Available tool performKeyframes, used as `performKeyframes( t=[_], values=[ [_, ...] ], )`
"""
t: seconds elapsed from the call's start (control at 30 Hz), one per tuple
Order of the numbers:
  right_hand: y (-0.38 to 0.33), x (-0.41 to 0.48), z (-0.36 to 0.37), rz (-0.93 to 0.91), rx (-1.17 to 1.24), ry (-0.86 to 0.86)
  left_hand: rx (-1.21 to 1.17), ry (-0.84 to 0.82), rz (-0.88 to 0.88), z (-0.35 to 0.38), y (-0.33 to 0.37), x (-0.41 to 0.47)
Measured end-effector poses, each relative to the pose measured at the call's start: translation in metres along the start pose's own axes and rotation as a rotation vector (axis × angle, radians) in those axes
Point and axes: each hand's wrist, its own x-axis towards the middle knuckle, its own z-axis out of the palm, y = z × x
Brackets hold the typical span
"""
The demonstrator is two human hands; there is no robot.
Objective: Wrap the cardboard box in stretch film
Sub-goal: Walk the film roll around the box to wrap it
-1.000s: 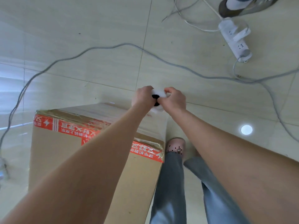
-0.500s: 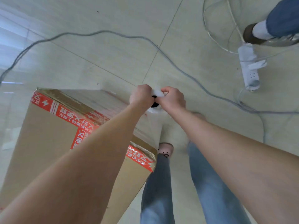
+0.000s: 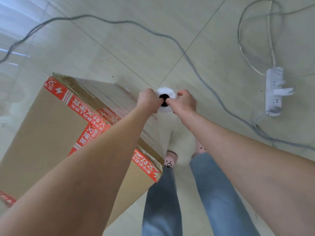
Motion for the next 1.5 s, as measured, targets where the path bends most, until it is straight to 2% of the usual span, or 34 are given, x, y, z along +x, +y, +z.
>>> performKeyframes(
  t=[0.13, 0.27, 0.4, 0.53, 0.63, 0.87, 1.0, 1.2, 1.27, 1.4, 1.5],
  values=[
    [-0.007, 0.005, -0.007, -0.034, -0.049, -0.009, 0.202, 0.069, 0.196, -0.008, 0.016, 0.004],
    [-0.017, 0.005, -0.017, -0.112, -0.135, -0.047, 0.31, 0.08, 0.231, -0.009, 0.026, 0.007],
    [-0.033, 0.012, -0.017, -0.198, -0.189, -0.044, 0.137, 0.134, 0.115, -0.015, 0.02, 0.014],
    [-0.049, 0.024, -0.003, -0.254, -0.086, -0.041, -0.147, 0.21, -0.024, -0.028, 0.01, 0.023],
    [-0.059, 0.029, 0.014, -0.228, -0.08, -0.07, -0.284, 0.243, -0.154, -0.038, 0.001, 0.028],
    [-0.077, 0.038, 0.028, -0.235, -0.151, -0.094, -0.252, 0.248, -0.136, -0.049, 0.0, 0.041],
    [-0.084, 0.039, 0.027, -0.217, -0.203, -0.106, -0.181, 0.191, -0.12, -0.052, 0.001, 0.042],
    [-0.096, 0.045, 0.029, -0.204, -0.297, -0.131, 0.168, 0.24, 0.169, -0.064, 0.008, 0.046],
    [-0.105, 0.048, 0.028, -0.2, -0.338, -0.148, 0.221, 0.235, 0.217, -0.071, 0.009, 0.051],
    [-0.126, 0.051, 0.03, -0.186, -0.425, -0.162, 0.202, 0.197, 0.155, -0.089, 0.011, 0.062],
    [-0.139, 0.053, 0.04, -0.177, -0.424, -0.132, 0.06, 0.167, 0.053, -0.101, 0.006, 0.067]
  ],
)
